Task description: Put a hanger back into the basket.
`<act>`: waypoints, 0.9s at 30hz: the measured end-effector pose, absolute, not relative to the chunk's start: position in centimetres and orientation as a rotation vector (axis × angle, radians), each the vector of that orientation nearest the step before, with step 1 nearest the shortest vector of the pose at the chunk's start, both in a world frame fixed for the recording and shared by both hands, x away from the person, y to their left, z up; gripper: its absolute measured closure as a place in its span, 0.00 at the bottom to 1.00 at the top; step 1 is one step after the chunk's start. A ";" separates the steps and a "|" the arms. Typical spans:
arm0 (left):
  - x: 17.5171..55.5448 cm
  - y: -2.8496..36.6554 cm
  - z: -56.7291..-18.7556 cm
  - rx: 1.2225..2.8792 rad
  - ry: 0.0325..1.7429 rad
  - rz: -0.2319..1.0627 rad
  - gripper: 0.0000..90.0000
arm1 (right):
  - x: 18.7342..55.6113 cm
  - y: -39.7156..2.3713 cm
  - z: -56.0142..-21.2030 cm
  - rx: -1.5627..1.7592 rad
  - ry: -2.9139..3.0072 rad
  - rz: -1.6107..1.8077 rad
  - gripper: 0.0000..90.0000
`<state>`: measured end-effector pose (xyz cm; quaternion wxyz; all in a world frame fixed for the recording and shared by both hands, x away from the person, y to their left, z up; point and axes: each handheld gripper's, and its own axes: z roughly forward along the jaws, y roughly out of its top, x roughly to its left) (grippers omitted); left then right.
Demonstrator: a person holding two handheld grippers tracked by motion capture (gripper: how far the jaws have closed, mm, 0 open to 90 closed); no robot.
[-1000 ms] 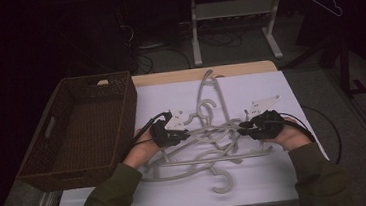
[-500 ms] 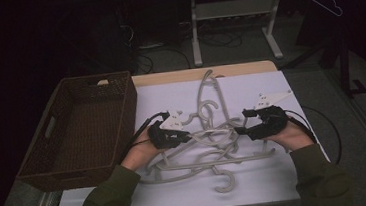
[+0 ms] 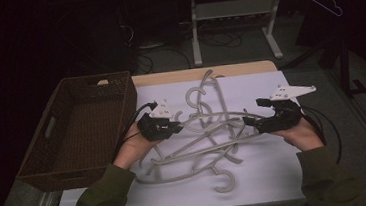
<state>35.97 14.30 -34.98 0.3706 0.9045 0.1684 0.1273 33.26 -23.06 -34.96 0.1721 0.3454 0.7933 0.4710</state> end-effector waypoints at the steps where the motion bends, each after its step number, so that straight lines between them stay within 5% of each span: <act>1: 36.0 14.5 -34.7 2.314 0.445 0.329 0.91 | 33.2 -23.2 -34.9 0.982 2.237 1.337 0.17; 27: 36.9 21.4 -28.9 2.207 0.656 0.386 0.91 | 30.2 -24.8 -37.1 1.103 2.144 1.369 0.12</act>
